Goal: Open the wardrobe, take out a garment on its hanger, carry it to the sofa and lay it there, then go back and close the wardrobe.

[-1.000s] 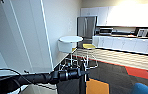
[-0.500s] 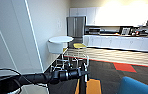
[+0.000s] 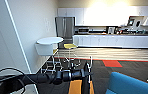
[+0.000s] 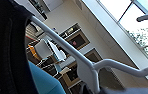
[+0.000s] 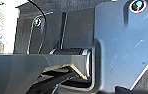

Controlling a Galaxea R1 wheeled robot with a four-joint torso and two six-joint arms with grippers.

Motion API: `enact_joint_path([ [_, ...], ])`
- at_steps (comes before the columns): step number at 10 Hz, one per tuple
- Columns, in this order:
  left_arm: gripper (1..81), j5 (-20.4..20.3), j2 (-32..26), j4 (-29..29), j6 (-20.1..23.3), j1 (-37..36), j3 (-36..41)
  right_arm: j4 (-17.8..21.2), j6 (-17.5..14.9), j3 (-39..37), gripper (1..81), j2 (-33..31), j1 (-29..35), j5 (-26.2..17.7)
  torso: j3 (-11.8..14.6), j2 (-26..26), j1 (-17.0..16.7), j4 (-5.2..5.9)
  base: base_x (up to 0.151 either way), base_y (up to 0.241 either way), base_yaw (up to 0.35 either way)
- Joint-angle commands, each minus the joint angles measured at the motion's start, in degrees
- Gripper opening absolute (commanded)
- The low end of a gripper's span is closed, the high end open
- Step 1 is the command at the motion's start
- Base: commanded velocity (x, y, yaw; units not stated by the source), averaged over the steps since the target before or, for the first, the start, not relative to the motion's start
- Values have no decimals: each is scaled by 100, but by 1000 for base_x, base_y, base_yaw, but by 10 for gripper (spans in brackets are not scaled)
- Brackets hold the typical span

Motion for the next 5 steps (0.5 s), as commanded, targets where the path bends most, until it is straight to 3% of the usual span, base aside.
enact_joint_path([
  [1,10,-90,225,120,46,-933,174,19,-16,52,811,73,164,-215,-193,0,1,0,0,0,-301],
  [2,10,-90,304,111,46,-933,156,19,-16,52,811,73,172,-215,-513,0,1,0,0,0,-301],
  [3,10,-90,340,111,46,-933,130,10,-16,52,811,73,164,-215,-61,-2,1,0,0,0,-301],
  [5,10,-90,401,120,46,-933,69,10,-16,52,811,73,173,-215,-275,0,1,0,0,0,-301],
])
